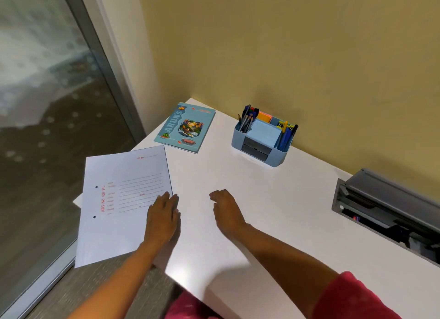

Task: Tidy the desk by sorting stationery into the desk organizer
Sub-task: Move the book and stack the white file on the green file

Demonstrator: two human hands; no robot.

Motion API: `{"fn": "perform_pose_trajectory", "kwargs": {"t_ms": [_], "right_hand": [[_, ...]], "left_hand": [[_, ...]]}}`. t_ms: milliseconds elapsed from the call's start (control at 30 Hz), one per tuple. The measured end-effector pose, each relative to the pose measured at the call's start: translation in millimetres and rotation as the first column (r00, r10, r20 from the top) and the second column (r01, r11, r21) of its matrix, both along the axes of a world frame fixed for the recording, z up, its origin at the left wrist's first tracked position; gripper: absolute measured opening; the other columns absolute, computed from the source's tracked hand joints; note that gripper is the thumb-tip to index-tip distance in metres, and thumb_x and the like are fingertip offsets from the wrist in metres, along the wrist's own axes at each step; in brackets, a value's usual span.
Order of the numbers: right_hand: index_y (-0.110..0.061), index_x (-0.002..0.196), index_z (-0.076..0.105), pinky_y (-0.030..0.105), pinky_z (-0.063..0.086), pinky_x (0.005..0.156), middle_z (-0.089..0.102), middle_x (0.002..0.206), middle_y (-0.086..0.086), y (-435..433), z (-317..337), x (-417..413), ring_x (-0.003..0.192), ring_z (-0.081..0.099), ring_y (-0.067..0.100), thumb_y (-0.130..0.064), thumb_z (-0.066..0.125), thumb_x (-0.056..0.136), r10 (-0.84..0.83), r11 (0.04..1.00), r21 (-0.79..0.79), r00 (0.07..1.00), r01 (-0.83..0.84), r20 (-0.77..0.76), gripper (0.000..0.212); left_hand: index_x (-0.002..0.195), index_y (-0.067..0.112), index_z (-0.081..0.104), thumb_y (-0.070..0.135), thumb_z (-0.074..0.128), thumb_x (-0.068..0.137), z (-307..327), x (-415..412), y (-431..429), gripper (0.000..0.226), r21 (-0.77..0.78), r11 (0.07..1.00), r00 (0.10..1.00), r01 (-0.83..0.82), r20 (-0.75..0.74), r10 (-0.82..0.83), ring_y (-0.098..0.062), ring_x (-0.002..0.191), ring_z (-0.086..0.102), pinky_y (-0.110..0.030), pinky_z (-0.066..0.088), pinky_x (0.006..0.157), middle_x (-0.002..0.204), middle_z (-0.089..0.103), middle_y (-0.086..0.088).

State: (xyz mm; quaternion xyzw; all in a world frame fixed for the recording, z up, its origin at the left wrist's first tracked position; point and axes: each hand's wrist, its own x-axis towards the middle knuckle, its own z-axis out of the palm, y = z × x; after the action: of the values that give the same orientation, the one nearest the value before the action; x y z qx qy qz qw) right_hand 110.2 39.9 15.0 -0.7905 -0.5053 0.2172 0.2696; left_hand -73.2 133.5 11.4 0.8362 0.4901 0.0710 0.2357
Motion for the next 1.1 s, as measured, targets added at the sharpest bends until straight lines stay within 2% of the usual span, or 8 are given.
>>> {"fn": "perform_pose_trajectory", "kwargs": {"t_ms": [133,267,400,533,667,767,900,1100], "right_hand": [[-0.009,0.138,0.044,0.029,0.035,0.107,0.043,0.139,0.010,54.5,6.4,13.4,0.129,0.040,0.023,0.000,0.042,0.093,0.072,0.996,-0.066,0.994,-0.066,0.088,0.046],[-0.009,0.149,0.020,0.034,0.022,0.116,0.019,0.156,0.010,109.7,13.3,23.0,0.143,0.018,0.024,-0.006,0.040,0.097,0.184,0.972,-0.177,0.968,-0.153,0.173,0.055],[-0.009,0.150,0.013,0.037,0.022,0.117,0.012,0.158,0.008,153.6,14.6,20.4,0.144,0.016,0.025,-0.008,0.042,0.097,0.190,0.966,-0.204,0.969,-0.156,0.160,0.060],[0.002,0.148,0.011,0.041,0.025,0.115,0.012,0.156,0.015,189.4,9.5,25.6,0.144,0.011,0.030,-0.009,0.043,0.096,0.315,0.937,-0.247,0.902,-0.246,0.295,0.062],[0.002,0.148,0.005,0.039,0.012,0.118,0.004,0.157,0.016,210.8,6.2,33.5,0.145,0.003,0.033,-0.014,0.038,0.098,0.321,0.908,-0.360,0.906,-0.213,0.275,0.062],[0.000,0.148,0.001,0.043,0.010,0.118,-0.005,0.158,0.015,203.7,-6.8,39.8,0.145,-0.003,0.035,-0.017,0.035,0.099,0.377,0.859,-0.455,0.890,-0.233,0.257,0.063],[-0.005,0.149,-0.006,0.040,0.008,0.119,-0.014,0.158,0.009,170.0,-19.9,41.2,0.146,-0.007,0.029,-0.013,0.033,0.099,0.383,0.868,-0.427,0.888,-0.253,0.253,0.064],[-0.011,0.150,-0.006,0.033,0.003,0.117,-0.014,0.158,0.003,108.9,-23.2,29.8,0.146,-0.008,0.020,-0.022,0.032,0.102,0.354,0.899,-0.356,0.901,-0.254,0.250,0.062]], "left_hand": [[0.150,0.016,0.015,0.031,0.035,0.100,-5.5,4.5,6.9,0.056,-0.113,0.992,0.987,0.051,-0.148,-0.068,-0.026,0.147,0.006,-0.043,0.011,0.118,0.159,0.005,-0.005],[0.150,0.013,-0.006,0.037,0.030,0.100,-15.9,4.1,3.3,0.065,-0.172,0.980,0.958,0.096,-0.251,-0.138,-0.026,0.147,-0.009,-0.044,0.003,0.118,0.157,-0.016,-0.005],[0.148,0.011,-0.012,0.035,0.029,0.100,-23.3,2.3,0.6,0.067,-0.159,0.982,0.967,0.097,-0.218,-0.130,-0.026,0.146,-0.014,-0.044,-0.002,0.118,0.154,-0.024,-0.003],[0.142,0.009,-0.024,0.041,0.009,0.090,-29.8,-1.7,-1.8,0.069,-0.109,0.986,0.959,0.124,-0.243,-0.147,-0.027,0.144,-0.018,-0.042,-0.005,0.116,0.153,-0.027,-0.005],[0.127,0.031,-0.047,0.044,0.006,0.089,-34.8,-2.8,-3.1,0.067,-0.084,0.987,0.968,0.139,-0.199,-0.153,-0.026,0.138,-0.027,-0.037,-0.012,0.111,0.152,-0.028,-0.004],[0.134,0.025,-0.037,0.047,-0.001,0.087,-34.3,-2.7,-4.2,0.063,-0.064,0.989,0.967,0.130,-0.212,-0.141,-0.025,0.139,-0.028,-0.036,-0.016,0.110,0.151,-0.032,-0.002],[0.140,0.021,-0.029,0.041,0.015,0.095,-32.4,-0.2,-6.1,0.066,-0.034,0.994,0.969,0.108,-0.219,-0.113,-0.026,0.141,-0.025,-0.037,-0.015,0.112,0.151,-0.032,-0.002],[0.150,0.016,0.007,0.042,0.022,0.093,-30.1,-3.4,-7.7,0.065,-0.065,0.992,0.951,0.112,-0.284,-0.126,-0.028,0.145,-0.001,-0.038,-0.011,0.115,0.158,0.004,-0.006]]}}
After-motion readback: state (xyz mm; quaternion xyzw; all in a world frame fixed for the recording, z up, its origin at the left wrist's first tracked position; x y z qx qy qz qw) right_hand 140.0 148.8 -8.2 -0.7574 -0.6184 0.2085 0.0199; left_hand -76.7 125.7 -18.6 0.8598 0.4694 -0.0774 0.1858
